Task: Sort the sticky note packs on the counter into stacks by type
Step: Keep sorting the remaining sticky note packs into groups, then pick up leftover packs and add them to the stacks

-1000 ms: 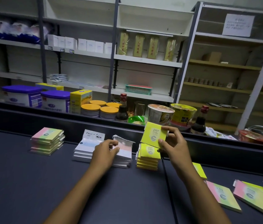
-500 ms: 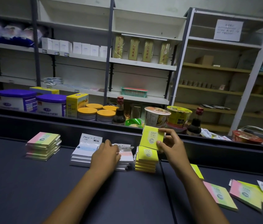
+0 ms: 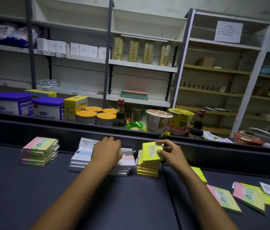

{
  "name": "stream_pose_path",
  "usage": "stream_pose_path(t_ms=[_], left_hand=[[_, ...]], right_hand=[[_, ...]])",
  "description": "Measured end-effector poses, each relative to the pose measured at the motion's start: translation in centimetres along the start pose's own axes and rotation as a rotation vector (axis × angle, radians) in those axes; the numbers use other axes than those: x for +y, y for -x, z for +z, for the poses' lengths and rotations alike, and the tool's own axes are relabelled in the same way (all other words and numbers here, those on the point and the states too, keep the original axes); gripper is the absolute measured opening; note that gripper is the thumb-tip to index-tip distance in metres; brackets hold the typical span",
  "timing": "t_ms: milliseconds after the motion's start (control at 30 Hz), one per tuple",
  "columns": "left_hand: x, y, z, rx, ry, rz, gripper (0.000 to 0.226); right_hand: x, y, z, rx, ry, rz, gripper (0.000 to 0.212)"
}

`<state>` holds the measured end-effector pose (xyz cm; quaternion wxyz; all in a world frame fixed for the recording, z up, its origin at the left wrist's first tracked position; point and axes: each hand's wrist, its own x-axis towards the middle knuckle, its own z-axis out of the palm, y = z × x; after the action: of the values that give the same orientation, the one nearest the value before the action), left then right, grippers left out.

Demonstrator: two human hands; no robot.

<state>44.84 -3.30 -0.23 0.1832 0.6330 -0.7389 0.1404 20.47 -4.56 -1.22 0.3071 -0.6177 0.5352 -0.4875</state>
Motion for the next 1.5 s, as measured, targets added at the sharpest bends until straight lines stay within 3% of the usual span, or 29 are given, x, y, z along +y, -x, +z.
stream_pose_path(t_ms=[333,600,1033,1500], left_hand=[[0.8,0.4,-0.8,0.072,0.082,0.008,0.025],[3.3,0.7,-0.8,0.107,0.159,0.040,0.024],[18.5,1.5,-2.8,0.120,0.279,0.168,0.022],[36.5,6.2,-1.6,0.013,0.335,0.153,0.027]], right_hand=[[2.4,-1.0,0.4,-0.046,0.582,-0.075,0.023],[2.7,-0.3,-1.5,-0.080,0.523,-0.162,0.030],[3.3,4.7,-19.0,-0.039,0.889,-0.170,0.047],[8.5,11.8,-35.4,-0.059,0.911,-0.122,0.050]])
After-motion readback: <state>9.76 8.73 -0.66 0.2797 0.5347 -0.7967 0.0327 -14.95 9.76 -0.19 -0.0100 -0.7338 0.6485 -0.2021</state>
